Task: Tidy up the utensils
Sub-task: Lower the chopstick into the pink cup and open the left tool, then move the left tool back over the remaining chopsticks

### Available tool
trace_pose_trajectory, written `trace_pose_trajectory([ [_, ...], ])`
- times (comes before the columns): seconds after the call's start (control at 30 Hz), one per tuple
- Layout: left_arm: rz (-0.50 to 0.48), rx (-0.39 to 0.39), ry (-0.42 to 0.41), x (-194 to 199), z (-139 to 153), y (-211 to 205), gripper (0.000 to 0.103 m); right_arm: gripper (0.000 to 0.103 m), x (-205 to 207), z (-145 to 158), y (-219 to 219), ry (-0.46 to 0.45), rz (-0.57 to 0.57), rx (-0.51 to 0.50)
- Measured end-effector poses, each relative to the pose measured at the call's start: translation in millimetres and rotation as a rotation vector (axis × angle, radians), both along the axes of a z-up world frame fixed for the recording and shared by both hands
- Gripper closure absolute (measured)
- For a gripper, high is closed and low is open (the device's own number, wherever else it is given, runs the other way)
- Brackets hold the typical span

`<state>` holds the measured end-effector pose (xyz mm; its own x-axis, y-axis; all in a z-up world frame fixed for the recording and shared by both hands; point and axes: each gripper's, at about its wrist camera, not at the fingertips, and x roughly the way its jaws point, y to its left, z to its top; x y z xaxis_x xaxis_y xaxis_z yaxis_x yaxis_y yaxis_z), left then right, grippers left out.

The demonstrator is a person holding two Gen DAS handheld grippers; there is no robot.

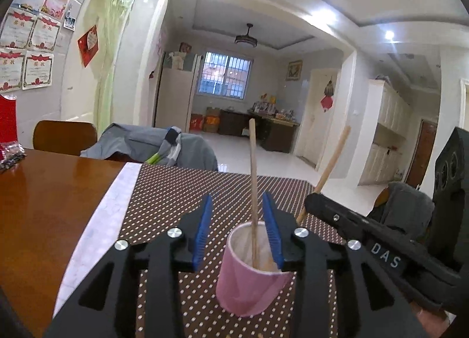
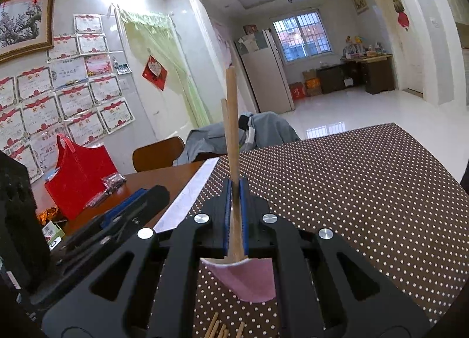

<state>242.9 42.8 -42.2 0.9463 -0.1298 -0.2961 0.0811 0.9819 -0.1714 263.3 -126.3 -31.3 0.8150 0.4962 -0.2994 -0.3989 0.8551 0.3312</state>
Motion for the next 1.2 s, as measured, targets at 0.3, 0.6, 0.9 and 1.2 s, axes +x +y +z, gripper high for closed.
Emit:
trace_pose_trajectory([
  [0.3, -0.02, 0.022, 0.034, -32.1, 10.6, 0.2, 0.057, 0.056, -22.0, 9.2, -15.4, 0.017, -0.068, -0.01],
  [0.6, -0.061, 0.064, 0.235, -61.7, -1.9, 5.0, 0.052, 0.052, -55.7, -2.0, -36.7, 0.104, -0.063, -0.091],
  [0.9, -0.082, 0.072, 0.501, -88.2, -58.0, -1.7, 0.052, 0.048, -93.4, -46.4, -48.9, 0.261, -0.008, -0.215],
  [1.2, -0.087, 0.197, 0.642, -90.9, -101.5, -20.7, 0.052, 0.043, -113.8, -76.4, -55.1, 0.348, 0.028, -0.255],
])
